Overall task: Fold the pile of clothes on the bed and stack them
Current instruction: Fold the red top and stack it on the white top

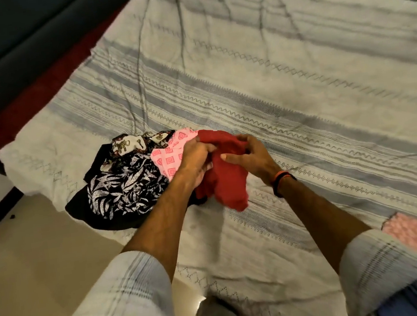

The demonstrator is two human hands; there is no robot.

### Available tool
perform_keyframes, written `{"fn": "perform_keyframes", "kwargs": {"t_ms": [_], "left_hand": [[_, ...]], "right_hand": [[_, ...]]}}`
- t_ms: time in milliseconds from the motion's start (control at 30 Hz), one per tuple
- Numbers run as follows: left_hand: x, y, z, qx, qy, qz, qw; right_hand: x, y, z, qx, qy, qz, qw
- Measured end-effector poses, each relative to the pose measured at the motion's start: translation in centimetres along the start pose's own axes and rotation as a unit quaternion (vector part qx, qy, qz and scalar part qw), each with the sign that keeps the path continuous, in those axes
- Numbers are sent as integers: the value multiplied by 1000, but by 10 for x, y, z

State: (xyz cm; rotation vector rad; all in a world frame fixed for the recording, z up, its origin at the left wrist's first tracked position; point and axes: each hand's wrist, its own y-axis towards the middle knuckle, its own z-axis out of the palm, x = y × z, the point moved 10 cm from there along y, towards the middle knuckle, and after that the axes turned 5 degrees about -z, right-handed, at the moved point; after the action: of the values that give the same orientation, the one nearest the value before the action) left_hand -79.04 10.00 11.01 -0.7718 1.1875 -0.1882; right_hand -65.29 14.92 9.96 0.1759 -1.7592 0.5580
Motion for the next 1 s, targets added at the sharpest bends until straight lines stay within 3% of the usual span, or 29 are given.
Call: {"fn": "perform_keyframes", "kwargs": {"t_ms": [100, 267, 400, 500, 600, 667, 833, 1000], "left_hand": [[-20, -30, 20, 7, -16, 46, 999], [-50, -83, 57, 37, 12, 118, 992], [-72, -122, 85, 75, 93, 176, 977], [-89, -153, 104, 84, 203, 249, 943], [-105, -175, 119, 70, 312, 317, 893], [-115, -181, 123, 27, 368, 339, 865], [-141, -196, 129, -33, 411, 371, 832], [-160, -200, 133, -1, 449, 379, 810]], "right_hand": [[18, -23, -17, 24, 0, -24, 999], [45, -64, -54, -8, -1, -47, 999], [95, -95, -84, -64, -96, -166, 979], [133, -114, -94, -55, -148, -259, 953], [155, -123, -99, -37, -165, -271, 948], [165, -128, -113, -76, -193, -259, 943], [188, -137, -136, -136, -235, -260, 927], [227, -158, -154, -225, -210, -318, 897]]}}
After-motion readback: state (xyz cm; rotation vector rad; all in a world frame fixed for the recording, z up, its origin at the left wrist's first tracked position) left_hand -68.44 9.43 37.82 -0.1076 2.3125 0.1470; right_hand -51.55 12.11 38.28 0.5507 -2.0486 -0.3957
